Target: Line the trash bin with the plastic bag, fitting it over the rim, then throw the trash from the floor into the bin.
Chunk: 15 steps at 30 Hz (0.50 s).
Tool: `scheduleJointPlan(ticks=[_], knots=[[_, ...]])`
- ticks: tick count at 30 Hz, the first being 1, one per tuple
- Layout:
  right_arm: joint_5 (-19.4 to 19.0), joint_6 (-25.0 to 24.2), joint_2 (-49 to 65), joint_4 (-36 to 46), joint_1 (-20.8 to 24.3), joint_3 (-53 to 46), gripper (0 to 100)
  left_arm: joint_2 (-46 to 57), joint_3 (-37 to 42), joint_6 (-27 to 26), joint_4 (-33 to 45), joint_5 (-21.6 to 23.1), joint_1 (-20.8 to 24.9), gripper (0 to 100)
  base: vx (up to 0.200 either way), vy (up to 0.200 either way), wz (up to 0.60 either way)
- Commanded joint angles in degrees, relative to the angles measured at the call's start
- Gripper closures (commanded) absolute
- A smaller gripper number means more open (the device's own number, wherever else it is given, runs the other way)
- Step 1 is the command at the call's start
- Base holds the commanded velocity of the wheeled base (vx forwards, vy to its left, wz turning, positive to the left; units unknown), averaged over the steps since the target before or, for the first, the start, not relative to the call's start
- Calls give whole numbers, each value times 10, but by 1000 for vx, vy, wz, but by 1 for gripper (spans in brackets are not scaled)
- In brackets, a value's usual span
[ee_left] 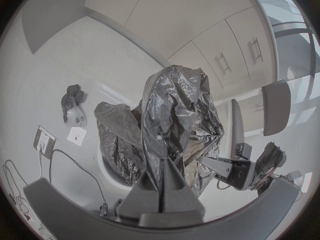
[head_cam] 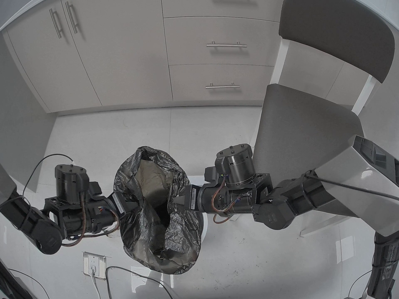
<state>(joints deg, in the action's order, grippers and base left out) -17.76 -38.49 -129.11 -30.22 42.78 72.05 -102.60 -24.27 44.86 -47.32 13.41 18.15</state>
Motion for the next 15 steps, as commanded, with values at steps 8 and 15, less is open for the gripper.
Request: scheduleJointPlan(ticks=[8, 15], knots=[[3, 12, 11, 0, -45, -26, 100, -94, -80, 36, 0, -21, 84, 100, 0, 0, 0], [12, 13, 25, -29, -52, -59, 100, -111, -96, 53, 3, -22, 109, 100, 0, 0, 0]])
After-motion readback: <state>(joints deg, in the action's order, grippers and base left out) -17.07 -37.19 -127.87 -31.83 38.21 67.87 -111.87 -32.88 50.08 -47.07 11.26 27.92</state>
